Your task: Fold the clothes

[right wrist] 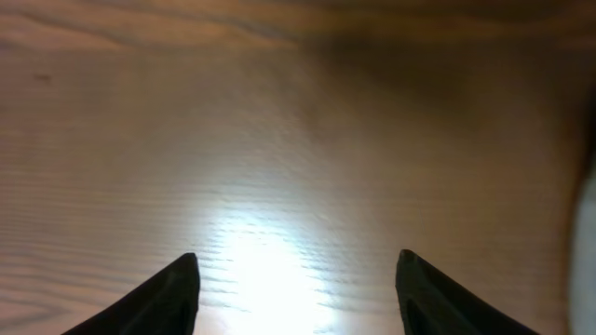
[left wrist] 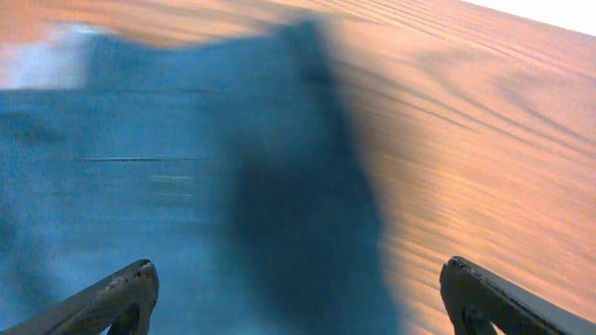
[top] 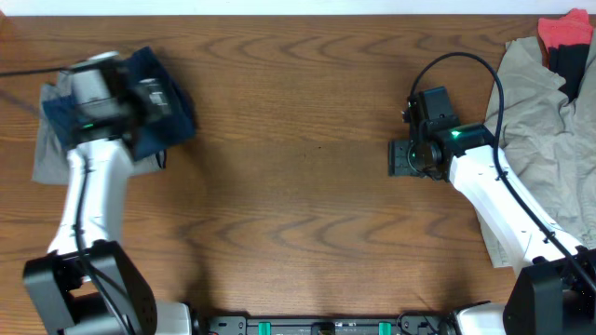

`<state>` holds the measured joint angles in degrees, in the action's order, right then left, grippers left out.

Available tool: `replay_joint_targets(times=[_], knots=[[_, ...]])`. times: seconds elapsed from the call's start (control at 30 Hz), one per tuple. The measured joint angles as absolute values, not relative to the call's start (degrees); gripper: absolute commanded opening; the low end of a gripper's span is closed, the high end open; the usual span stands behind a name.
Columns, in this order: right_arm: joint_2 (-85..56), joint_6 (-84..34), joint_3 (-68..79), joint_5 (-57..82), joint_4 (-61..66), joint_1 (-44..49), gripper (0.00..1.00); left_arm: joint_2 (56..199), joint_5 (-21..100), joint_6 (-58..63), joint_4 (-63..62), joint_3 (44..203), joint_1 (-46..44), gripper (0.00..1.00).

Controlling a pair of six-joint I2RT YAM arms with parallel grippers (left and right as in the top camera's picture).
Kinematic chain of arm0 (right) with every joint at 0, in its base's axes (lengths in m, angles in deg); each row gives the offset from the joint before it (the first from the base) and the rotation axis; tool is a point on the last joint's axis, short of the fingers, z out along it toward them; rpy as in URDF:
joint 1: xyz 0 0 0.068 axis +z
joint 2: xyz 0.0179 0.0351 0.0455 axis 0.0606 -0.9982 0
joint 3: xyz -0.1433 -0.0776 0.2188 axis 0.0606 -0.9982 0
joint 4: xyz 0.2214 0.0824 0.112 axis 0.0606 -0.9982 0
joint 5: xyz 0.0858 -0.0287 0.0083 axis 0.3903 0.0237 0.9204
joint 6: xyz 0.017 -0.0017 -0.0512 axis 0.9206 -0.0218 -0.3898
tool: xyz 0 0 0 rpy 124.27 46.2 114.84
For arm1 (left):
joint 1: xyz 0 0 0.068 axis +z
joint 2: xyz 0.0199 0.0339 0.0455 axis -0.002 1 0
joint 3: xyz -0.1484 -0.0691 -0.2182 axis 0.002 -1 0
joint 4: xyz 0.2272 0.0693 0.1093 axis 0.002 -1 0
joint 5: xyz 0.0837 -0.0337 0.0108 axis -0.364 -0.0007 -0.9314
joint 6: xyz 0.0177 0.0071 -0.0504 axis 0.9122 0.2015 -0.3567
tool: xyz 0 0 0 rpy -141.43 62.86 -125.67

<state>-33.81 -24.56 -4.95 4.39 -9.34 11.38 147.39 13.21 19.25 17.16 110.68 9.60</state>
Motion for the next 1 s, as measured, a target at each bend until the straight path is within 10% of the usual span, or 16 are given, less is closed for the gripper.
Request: replay_joint_targets(times=[0.17, 0.53, 1.0], knots=[[-33.79, -24.62, -4.84, 7.17, -6.26, 10.74, 0.99, 147.39, 15.75, 19.16, 7.12, 110.68, -3.54, 0.98], [-29.81, -24.91, -3.81, 7.91, -20.97, 1.63, 0.99, 144.09, 17.12, 12.95, -25.09, 110.22, -8.85, 0.98], [12.88, -26.07, -23.94, 4.87, -4.01, 6.13, 0.99, 92.07, 17.15, 11.45, -4.31, 89.28, -10.31, 0.98]])
